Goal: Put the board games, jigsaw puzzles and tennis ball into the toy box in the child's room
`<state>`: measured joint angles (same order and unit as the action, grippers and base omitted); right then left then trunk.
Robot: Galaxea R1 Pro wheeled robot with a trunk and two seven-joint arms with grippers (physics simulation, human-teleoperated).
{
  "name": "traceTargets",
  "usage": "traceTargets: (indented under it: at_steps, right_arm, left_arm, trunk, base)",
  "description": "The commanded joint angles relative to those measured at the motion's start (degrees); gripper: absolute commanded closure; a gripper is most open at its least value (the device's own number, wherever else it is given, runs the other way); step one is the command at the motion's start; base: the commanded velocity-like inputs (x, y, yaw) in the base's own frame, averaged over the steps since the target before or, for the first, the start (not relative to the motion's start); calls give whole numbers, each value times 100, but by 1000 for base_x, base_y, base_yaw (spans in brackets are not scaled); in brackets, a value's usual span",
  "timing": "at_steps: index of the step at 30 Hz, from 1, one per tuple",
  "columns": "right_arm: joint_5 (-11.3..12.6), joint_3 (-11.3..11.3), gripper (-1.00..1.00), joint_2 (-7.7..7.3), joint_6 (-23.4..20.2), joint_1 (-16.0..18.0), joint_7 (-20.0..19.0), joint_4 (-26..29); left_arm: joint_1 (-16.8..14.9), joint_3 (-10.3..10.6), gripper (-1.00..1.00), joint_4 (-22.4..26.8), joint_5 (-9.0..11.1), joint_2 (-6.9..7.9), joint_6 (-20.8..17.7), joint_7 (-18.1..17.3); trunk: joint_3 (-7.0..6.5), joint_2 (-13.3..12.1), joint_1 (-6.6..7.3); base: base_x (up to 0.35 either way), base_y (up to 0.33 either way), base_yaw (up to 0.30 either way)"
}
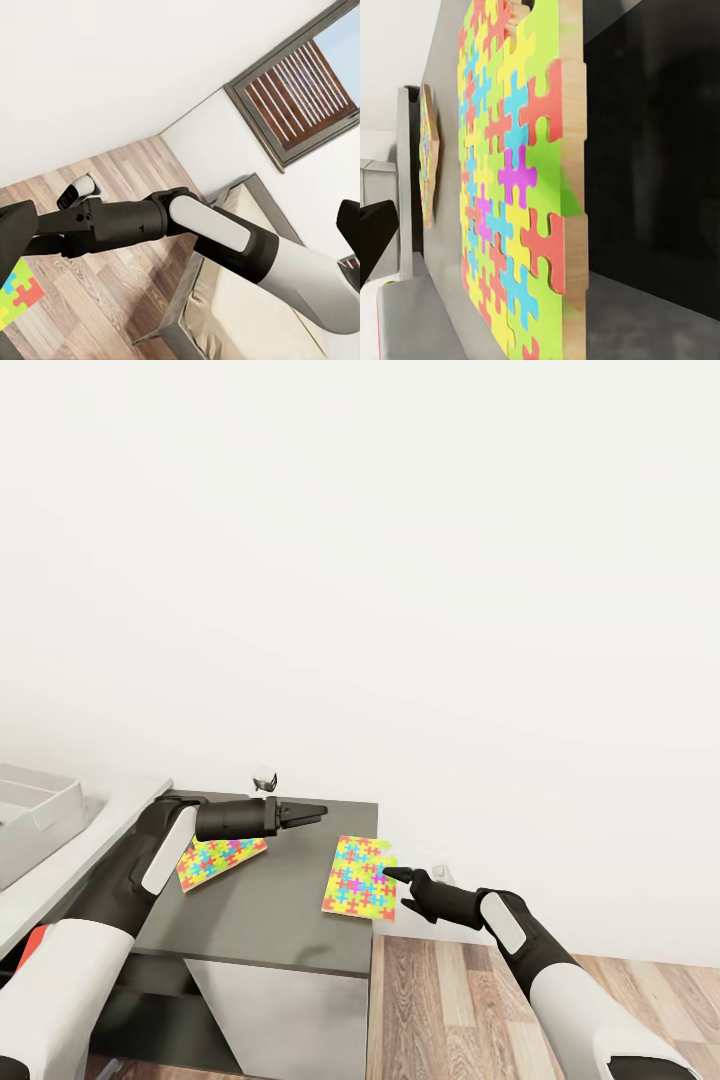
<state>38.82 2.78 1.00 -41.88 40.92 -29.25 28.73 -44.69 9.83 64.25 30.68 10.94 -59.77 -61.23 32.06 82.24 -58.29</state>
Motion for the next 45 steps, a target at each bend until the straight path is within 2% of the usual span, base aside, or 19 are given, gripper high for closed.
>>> traceTargets:
  at_steps: [1,45]
  right_arm:
    - [3,29,-100,3,-40,3,-2,3]
    - [-4,19,-100,-25,-40,3,-2,1]
  left_arm:
    - [-5,8,-100,-1,8,5,-23,-12]
    - [-5,21,-100,-1,0,-4,-23,-12]
  trunk:
    - [6,3,0]
    - [6,3,0]
  base:
    - [0,0,0]
    - [0,10,0]
